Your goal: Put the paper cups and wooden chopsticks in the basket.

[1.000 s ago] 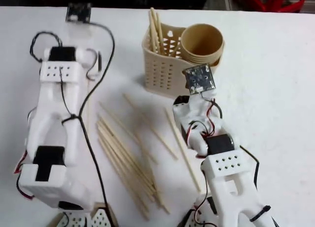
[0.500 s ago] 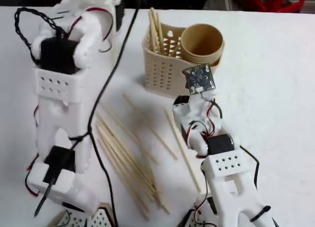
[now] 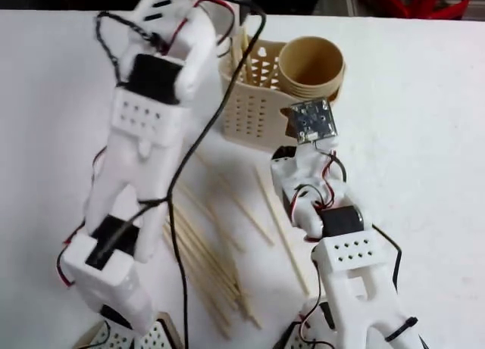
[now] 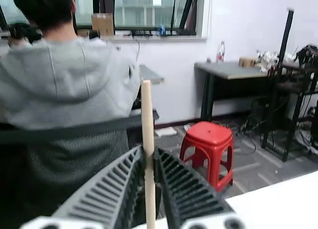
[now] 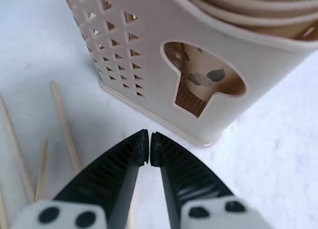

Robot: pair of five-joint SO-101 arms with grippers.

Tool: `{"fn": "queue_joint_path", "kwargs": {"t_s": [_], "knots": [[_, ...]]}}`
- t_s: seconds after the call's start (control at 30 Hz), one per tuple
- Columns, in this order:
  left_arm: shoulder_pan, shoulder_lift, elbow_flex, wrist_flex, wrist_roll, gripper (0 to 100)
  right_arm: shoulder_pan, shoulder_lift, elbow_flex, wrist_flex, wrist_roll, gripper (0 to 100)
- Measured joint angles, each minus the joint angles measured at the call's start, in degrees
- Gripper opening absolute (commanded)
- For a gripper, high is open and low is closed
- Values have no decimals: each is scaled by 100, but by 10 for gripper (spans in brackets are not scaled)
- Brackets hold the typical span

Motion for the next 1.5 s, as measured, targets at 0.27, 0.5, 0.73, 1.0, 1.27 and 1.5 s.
{"fn": "queue_joint_path", "kwargs": {"t_s": [0.27,0.5,0.73,1.0,1.27,1.5], "knots": [[0,176,659,-316,0,111,0,0,0,0,0,21],[-202,62,659,835,0,155,0,0,0,0,0,21],[-791,-1064,659,2558,0,153,0,0,0,0,0,21],[-1908,-2022,659,4897,-466,151,-132,0,0,123,0,21],[-3156,-2075,659,6154,-536,140,-888,0,-413,1257,0,29],[-3692,-2409,1345,6163,-536,87,-1327,53,-668,1793,141,66]]}}
